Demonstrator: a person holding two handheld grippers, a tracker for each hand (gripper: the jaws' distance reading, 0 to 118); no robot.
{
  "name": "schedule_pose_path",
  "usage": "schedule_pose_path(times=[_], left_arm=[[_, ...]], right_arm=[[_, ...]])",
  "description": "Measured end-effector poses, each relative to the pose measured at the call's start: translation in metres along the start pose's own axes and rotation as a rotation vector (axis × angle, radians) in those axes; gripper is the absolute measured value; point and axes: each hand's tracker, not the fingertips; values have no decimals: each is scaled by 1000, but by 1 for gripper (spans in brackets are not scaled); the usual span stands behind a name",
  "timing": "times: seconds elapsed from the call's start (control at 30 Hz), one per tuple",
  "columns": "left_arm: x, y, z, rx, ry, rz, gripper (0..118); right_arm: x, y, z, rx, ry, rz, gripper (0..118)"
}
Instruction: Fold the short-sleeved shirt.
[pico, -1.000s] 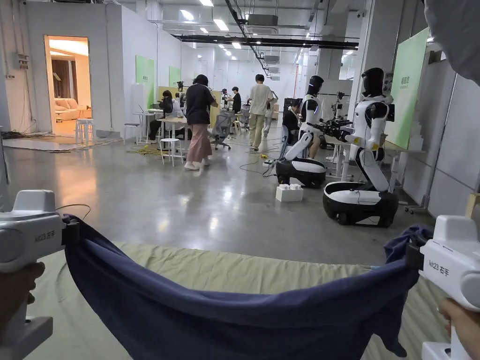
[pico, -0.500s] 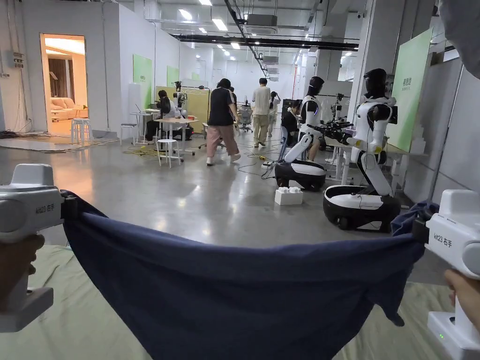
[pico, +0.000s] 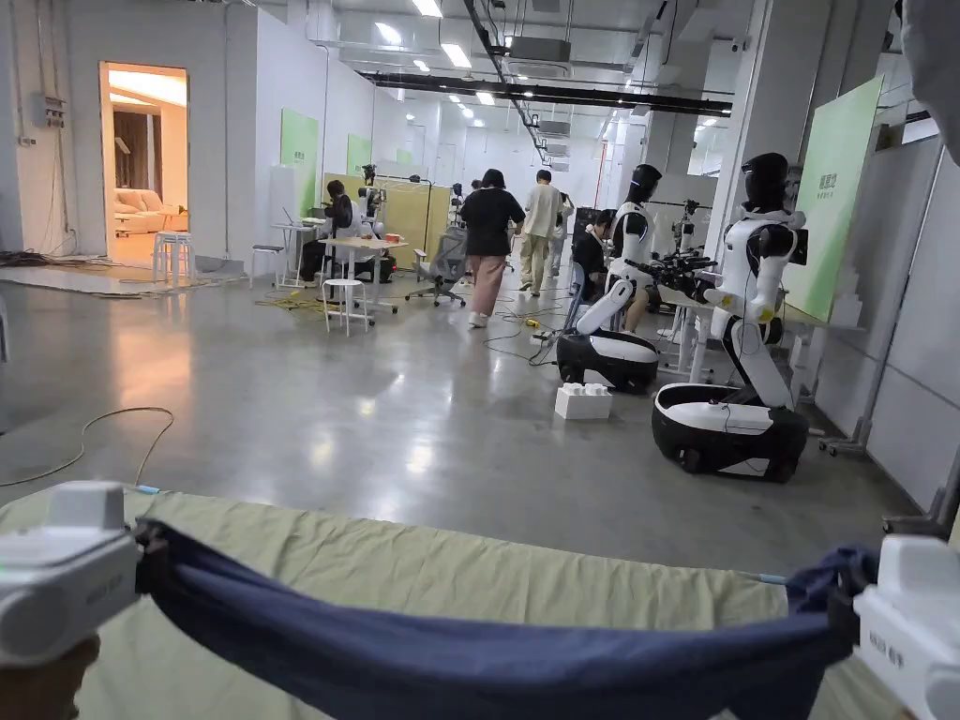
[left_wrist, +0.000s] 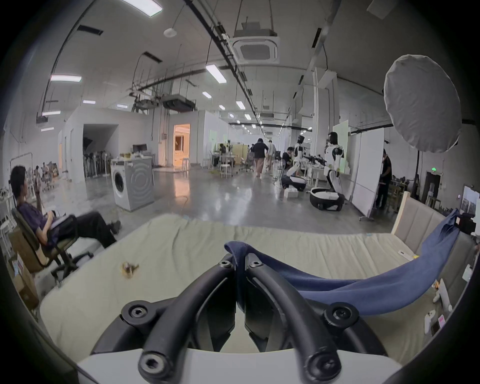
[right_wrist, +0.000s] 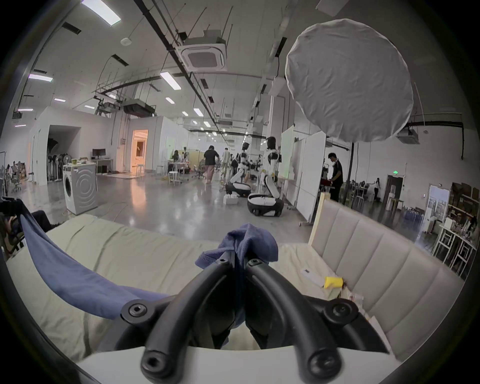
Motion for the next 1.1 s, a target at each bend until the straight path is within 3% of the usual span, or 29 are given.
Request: schedule_pose_path(times=[0.2, 0.4, 0.57, 0.83, 0.9, 1.0, 1.03, 1.1], left_arm=[[-24, -121, 37, -192, -8, -9, 5], [-50, -195, 81, -331, 1, 53, 5], [-80, -242, 73, -446, -5, 107, 5], [-93, -282, 44, -551, 22, 72, 8], [-97, -293, 32, -554, 50, 47, 23], [-103, -287, 29, -494, 118, -42, 48], [-104, -283, 29, -463, 135, -72, 58], [-104, -271, 32, -382, 169, -134, 60]], right_arm=[[-26, -97, 75, -181, 21, 50, 5], [-25, -196, 109, -334, 36, 51, 5], [-30, -232, 150, -388, 19, 69, 5], [-37, -251, 172, -477, 34, 67, 6], [-43, -250, 177, -492, 19, 71, 17], [-42, -244, 177, -462, -46, 92, 74], [-44, -239, 179, -445, -54, 94, 82], [-44, -232, 172, -389, -64, 98, 83]])
